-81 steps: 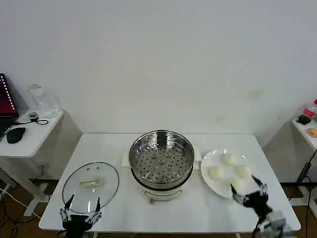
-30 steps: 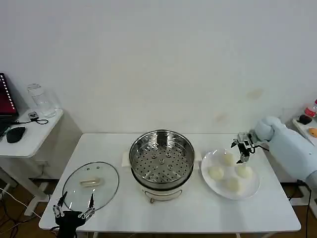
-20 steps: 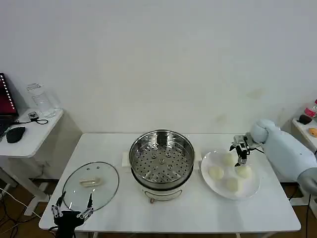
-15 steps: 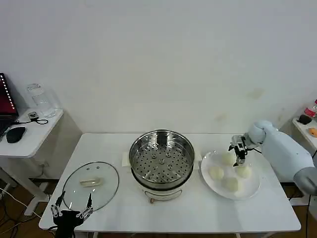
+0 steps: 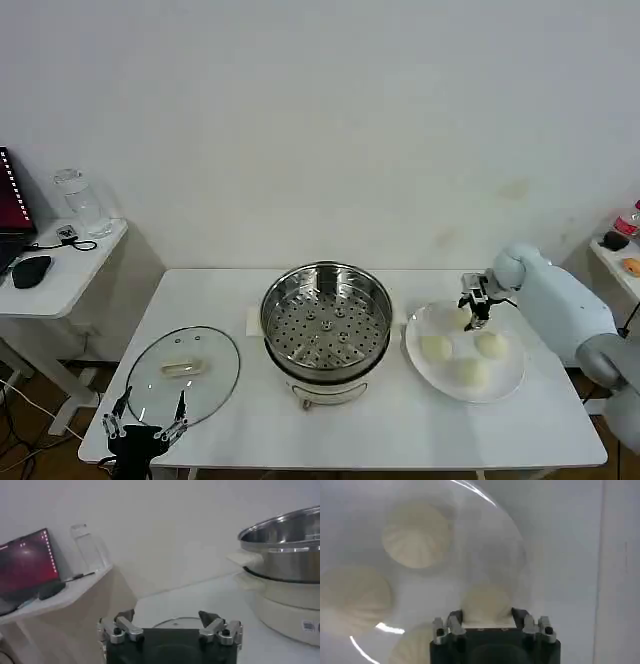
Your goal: Take steamed baozi put them in steamer then cover it.
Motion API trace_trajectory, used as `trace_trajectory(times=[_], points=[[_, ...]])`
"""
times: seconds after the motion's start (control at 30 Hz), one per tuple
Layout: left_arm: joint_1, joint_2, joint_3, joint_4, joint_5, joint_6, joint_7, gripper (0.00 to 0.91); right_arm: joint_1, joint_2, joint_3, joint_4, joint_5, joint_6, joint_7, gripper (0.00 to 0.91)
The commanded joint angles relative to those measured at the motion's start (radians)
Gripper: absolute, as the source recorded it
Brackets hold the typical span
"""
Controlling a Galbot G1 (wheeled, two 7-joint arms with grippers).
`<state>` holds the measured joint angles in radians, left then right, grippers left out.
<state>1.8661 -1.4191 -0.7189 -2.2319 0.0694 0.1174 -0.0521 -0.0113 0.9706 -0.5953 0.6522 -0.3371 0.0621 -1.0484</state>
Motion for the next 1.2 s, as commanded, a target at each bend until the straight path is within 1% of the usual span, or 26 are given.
trace_trajectory(times=[0.03,0.1,0.23,0.33,0.4,0.43,0.5,0.63,0.77,0.8,0.87,0.97,1.0,1.03,1.1,1.13,1.2], points=[[0.003,0.001,0.001,-0.002,0.000,0.001,0.001,0.907,0.017,0.001,-0.004,-0.001,0.004,0.001,-0.002,0.665],[0.003,0.002,0.000,-0.003,0.000,0.001,0.001,0.907,0.044,-0.023,-0.019,0.044,0.030,-0.001,-0.009,0.665],[0.007,0.009,-0.004,-0.001,-0.006,0.002,0.001,0.907,0.170,-0.090,-0.120,0.167,0.121,-0.012,-0.027,0.675],[0.007,0.013,-0.006,-0.003,-0.012,0.002,0.001,0.907,0.265,-0.114,-0.198,0.241,0.188,-0.020,-0.032,0.675],[0.005,0.014,-0.007,-0.006,-0.015,0.002,0.001,0.907,0.323,-0.119,-0.226,0.275,0.226,-0.024,-0.031,0.675],[0.003,0.014,-0.007,-0.008,-0.018,0.002,0.001,0.907,0.368,-0.119,-0.251,0.296,0.257,-0.028,-0.029,0.675],[0.002,0.014,-0.006,-0.008,-0.019,0.002,0.002,0.907,0.415,-0.112,-0.271,0.319,0.283,-0.028,-0.027,0.675],[0.002,0.016,-0.004,-0.010,-0.023,0.001,0.001,0.907,0.568,-0.082,-0.356,0.394,0.379,-0.026,-0.015,0.675],[-0.001,0.018,-0.010,-0.013,-0.026,0.001,0.002,0.907,0.639,-0.055,-0.453,0.503,0.438,-0.016,-0.002,0.675],[-0.003,0.018,-0.012,-0.013,-0.027,0.002,0.002,0.907,0.643,-0.053,-0.457,0.508,0.450,-0.014,0.000,0.675],[-0.004,0.019,-0.015,-0.015,-0.029,0.003,0.002,0.907,0.662,-0.033,-0.515,0.579,0.496,0.000,0.015,0.675],[-0.003,0.018,-0.020,-0.016,-0.031,0.003,0.002,0.907,0.670,-0.004,-0.569,0.646,0.499,0.021,0.040,0.675],[-0.002,0.018,-0.022,-0.017,-0.033,0.003,0.001,0.907,0.673,0.010,-0.596,0.669,0.506,0.041,0.061,0.675],[-0.002,0.018,-0.024,-0.018,-0.034,0.002,0.002,0.907,0.673,0.015,-0.604,0.675,0.507,0.048,0.066,0.675],[0.000,0.018,-0.030,-0.022,-0.037,0.003,0.002,0.907,0.677,0.042,-0.663,0.713,0.516,0.097,0.093,0.675],[0.001,0.018,-0.033,-0.025,-0.037,0.003,0.002,0.907,0.678,0.050,-0.689,0.719,0.502,0.112,0.097,0.675],[0.002,0.019,-0.039,-0.031,-0.041,0.005,0.002,0.907,0.676,0.071,-0.737,0.734,0.436,0.171,0.110,0.675]])
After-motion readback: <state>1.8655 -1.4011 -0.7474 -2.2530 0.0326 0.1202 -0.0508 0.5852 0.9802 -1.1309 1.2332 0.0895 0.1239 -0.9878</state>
